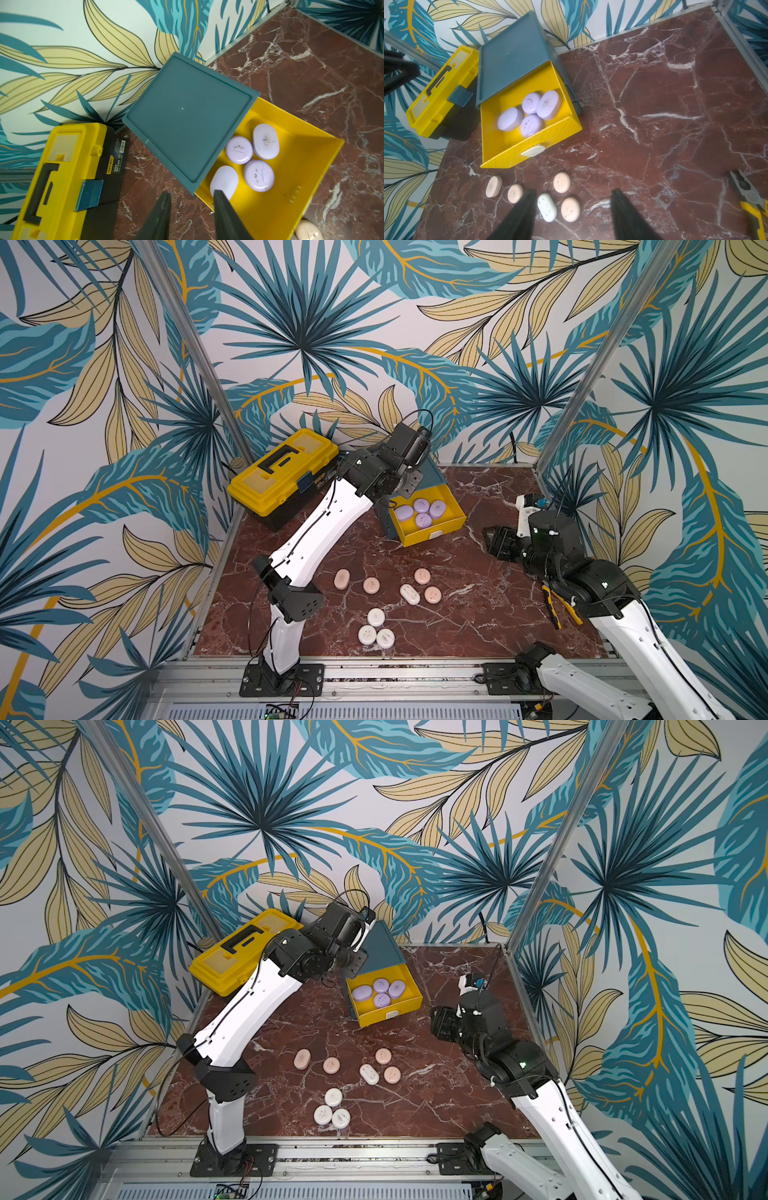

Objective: Put the bluetooth earphones in the drawer according to color
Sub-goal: Place the bluetooth earphone in the drawer, then close the drawer of the storage box.

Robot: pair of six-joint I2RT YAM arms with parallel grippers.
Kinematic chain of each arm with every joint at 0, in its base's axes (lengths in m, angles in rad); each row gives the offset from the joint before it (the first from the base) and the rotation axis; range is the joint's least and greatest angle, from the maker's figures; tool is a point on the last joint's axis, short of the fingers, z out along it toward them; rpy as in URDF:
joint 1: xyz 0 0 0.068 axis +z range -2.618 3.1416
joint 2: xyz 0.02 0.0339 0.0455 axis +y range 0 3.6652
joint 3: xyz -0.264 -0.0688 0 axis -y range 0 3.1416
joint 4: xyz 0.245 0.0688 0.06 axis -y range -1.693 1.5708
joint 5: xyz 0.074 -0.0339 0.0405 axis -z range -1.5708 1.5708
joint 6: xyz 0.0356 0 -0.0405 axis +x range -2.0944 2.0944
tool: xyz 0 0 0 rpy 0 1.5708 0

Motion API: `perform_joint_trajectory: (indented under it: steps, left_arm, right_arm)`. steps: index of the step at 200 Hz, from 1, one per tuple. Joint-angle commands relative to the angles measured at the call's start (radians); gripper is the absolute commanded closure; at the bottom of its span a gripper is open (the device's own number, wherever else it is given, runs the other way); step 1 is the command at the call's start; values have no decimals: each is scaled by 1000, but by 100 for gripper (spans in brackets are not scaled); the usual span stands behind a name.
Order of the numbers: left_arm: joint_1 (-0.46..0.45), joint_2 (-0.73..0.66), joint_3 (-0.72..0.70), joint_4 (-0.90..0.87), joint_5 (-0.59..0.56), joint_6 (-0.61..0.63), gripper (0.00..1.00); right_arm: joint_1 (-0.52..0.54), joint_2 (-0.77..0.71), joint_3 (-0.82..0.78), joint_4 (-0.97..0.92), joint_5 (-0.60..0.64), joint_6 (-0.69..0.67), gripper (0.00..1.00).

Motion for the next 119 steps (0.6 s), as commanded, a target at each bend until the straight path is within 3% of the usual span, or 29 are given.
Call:
perform_joint_trajectory:
  steps: [1, 47, 119]
  left_arm:
    - [55, 51, 12, 66, 75, -15, 71]
    - [115, 114, 9, 162, 168, 6, 77]
    - [172, 222, 28, 174, 256, -12, 77]
  right_arm:
    - [-3, -2, -57, 44, -95, 39, 54]
    - [-2, 8, -179, 164, -226, 121, 78]
    - [1, 94, -279, 342, -322, 194, 84]
